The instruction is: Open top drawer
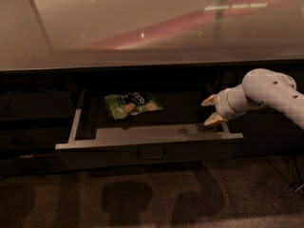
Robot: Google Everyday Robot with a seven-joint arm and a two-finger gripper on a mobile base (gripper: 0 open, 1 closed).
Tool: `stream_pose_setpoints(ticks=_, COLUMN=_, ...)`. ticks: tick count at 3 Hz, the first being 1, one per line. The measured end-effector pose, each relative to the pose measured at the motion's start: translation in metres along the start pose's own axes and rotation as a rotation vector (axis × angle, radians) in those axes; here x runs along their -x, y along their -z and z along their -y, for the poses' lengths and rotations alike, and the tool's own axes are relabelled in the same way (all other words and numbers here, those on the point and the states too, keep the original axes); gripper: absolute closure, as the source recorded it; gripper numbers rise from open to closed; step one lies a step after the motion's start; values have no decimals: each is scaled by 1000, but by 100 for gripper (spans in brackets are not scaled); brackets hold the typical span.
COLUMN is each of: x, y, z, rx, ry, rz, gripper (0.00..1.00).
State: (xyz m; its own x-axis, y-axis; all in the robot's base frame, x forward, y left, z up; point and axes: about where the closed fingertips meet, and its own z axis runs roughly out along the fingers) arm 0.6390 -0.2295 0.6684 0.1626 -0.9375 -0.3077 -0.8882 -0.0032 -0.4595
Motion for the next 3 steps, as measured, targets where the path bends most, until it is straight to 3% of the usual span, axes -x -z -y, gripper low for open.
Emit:
stream_pose_setpoints(ticks=1, x=0, y=0, z=0, rx=0, ry=0, rz=0, gripper=0)
stream_pose_setpoints(ticks=2, x=0, y=0, z=0, rx=0, ry=0, rz=0, gripper=0)
stream_pose_setpoints(ticks=3, x=6, y=4, z=-31, rx=-6, ry=33, rz=51, gripper=0)
